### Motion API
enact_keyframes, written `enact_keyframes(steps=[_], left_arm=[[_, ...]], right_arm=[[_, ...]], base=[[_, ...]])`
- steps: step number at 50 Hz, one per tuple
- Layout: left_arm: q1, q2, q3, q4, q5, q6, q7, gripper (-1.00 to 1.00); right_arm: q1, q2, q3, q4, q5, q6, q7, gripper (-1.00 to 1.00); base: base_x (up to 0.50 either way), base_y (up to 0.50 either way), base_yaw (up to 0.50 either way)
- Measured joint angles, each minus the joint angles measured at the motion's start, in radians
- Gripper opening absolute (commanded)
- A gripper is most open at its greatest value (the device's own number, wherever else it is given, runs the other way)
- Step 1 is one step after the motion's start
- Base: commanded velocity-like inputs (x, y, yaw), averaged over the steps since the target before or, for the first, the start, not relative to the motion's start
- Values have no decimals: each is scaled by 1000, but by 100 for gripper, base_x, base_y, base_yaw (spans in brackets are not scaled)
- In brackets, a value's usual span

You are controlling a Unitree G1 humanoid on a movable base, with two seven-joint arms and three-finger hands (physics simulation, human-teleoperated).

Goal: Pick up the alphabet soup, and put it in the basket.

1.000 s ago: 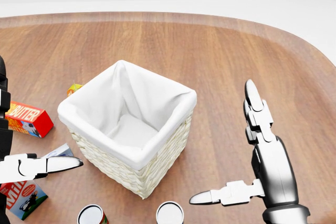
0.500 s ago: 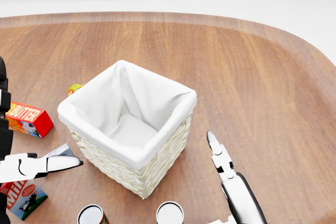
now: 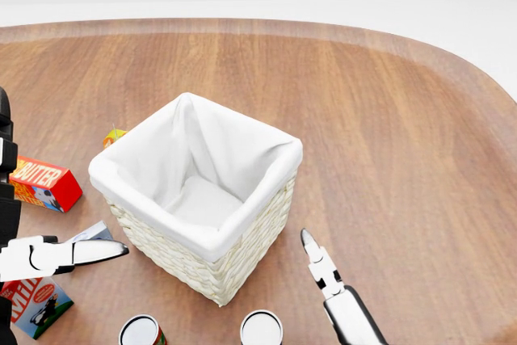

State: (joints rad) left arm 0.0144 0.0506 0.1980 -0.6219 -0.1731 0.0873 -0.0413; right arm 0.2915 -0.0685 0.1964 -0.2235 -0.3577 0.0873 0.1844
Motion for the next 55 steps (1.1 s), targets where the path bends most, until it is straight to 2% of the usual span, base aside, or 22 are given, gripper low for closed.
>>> enact_keyframes(steps=[16, 36, 55], left_arm=[[-1, 0, -1, 2, 1, 0, 0, 100], [-1, 0, -3, 10, 5, 0, -1, 100], [1, -1, -7, 14, 9, 0, -1, 100]], right_arm=[[-47, 15, 4, 116, -10, -10, -23, 100], [-110, 40, 14, 254, 5, -55, -17, 100], [-171, 58, -2, 414, 12, -114, -11, 100]], base=[[0, 0, 0], [0, 0, 0], [0, 0, 0]])
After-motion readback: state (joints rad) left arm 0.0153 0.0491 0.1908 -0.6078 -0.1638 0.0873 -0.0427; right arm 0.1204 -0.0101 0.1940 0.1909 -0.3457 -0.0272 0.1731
